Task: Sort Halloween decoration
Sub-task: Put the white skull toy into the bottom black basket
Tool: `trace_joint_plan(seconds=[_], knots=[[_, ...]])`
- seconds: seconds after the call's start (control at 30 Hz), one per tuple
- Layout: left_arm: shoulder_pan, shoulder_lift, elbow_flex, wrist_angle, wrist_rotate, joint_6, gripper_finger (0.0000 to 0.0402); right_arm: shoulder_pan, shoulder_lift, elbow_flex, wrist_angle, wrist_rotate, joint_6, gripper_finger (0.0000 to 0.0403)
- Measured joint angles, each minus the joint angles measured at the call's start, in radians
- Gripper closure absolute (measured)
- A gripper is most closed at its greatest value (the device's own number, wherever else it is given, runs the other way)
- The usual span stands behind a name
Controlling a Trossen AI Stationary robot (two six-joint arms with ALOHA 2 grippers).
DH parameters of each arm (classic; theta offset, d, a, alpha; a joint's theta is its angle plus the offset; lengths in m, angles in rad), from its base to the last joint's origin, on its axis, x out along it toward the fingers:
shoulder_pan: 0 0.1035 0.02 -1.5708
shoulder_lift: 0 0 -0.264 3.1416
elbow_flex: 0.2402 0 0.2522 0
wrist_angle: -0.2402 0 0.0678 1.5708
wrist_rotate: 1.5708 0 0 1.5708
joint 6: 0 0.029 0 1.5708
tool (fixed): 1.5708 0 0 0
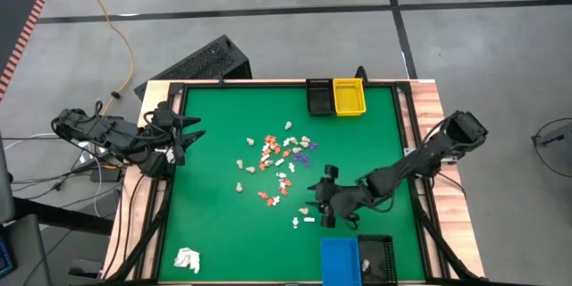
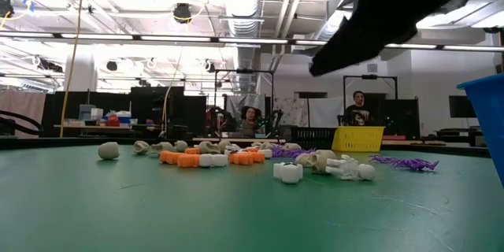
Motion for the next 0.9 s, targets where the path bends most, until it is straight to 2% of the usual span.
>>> trace_joint_plan(seconds=[0.1, 0.23, 0.43, 0.6, 0.9], knots=[[0.0, 0.0, 0.0, -0.01, 0.0, -0.001, 0.0213, -0.028, 0.0, -0.078, 0.133, -0.057, -0.032, 0.0204], [0.0, 0.001, 0.0, -0.027, 0.0, -0.025, 0.0213, -0.055, 0.002, -0.13, 0.207, -0.089, -0.053, 0.0204], [0.0, 0.009, 0.0, -0.027, 0.0, -0.043, 0.0213, -0.069, 0.126, -0.114, 0.309, -0.191, -0.125, 0.0205], [0.0, 0.02, 0.0, -0.027, 0.0, -0.053, 0.0213, -0.067, 0.219, -0.084, 0.321, -0.194, -0.128, 0.0205], [0.0, 0.041, 0.0, -0.026, -0.001, -0.06, 0.0213, -0.068, 0.261, -0.078, 0.356, -0.227, -0.117, 0.0205]])
